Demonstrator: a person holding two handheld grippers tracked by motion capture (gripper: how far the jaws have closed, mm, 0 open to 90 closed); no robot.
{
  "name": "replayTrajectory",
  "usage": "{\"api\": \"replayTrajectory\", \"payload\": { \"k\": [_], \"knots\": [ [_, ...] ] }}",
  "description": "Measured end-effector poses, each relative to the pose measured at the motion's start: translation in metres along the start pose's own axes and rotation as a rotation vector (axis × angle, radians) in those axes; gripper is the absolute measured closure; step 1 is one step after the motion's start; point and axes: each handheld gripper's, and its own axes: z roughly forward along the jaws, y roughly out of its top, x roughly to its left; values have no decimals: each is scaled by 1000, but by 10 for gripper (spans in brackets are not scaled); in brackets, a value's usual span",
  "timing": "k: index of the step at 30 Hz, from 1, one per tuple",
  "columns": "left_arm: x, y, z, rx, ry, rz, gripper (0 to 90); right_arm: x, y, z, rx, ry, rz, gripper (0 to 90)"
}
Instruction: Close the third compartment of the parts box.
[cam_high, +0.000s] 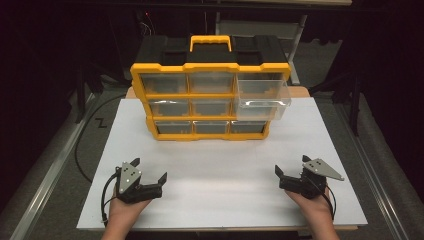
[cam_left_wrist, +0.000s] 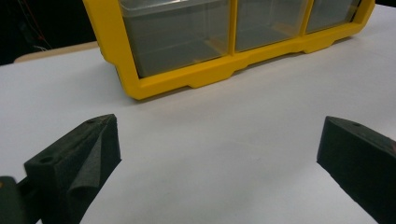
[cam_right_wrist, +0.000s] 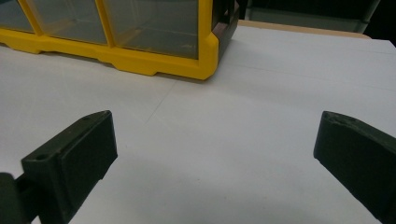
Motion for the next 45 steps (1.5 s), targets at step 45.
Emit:
{"api": "replayTrajectory", "payload": {
  "k": [45],
  "knots": [
    [2, 2, 3, -37, -39, -45, 4, 48, 16, 29, -41, 87, -68, 7]
  ]
}}
